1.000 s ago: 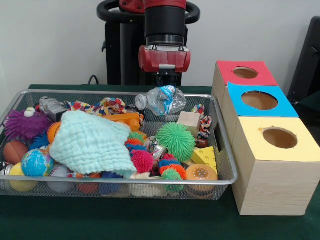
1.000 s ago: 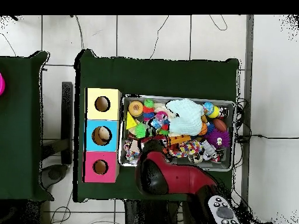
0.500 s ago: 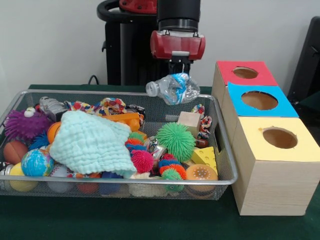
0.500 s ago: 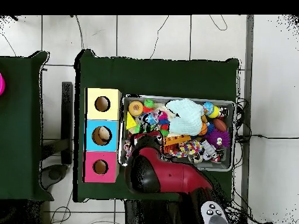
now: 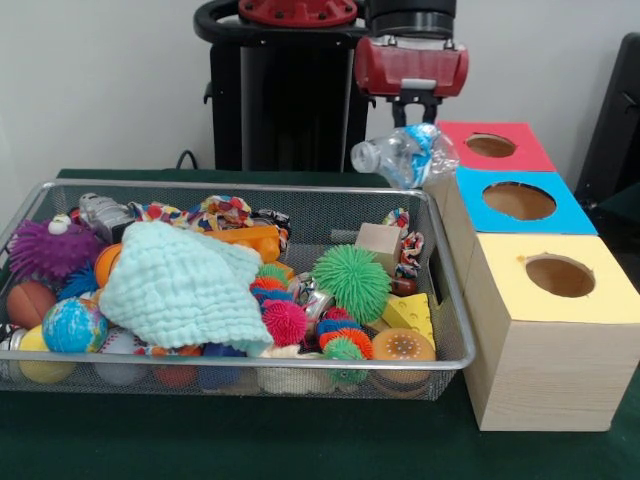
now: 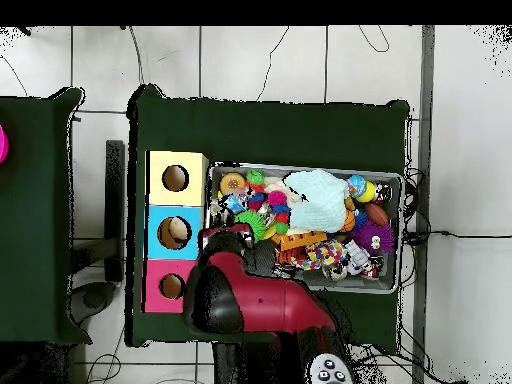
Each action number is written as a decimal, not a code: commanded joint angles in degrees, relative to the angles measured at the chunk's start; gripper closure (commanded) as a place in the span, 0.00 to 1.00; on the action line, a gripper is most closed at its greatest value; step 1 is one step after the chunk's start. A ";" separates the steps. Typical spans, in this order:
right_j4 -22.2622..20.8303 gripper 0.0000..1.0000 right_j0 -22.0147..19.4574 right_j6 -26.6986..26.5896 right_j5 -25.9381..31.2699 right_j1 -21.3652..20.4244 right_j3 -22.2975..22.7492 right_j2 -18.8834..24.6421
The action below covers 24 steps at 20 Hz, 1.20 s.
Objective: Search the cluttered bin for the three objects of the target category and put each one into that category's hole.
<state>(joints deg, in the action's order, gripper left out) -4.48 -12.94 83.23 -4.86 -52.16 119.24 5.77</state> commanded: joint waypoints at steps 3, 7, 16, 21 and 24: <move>8.81 1.00 7.44 16.11 5.87 -1.33 1.73 -4.99; 11.24 1.00 10.82 16.46 3.31 -0.19 2.33 -7.35; 14.19 1.00 14.01 17.89 -3.13 4.01 3.31 -7.73; 15.66 1.00 16.05 18.59 -7.06 7.01 2.67 -8.30; 16.40 1.00 16.71 18.44 -7.73 7.60 2.29 -8.60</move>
<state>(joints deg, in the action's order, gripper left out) 7.87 3.09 83.81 -8.14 -48.69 119.58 -2.38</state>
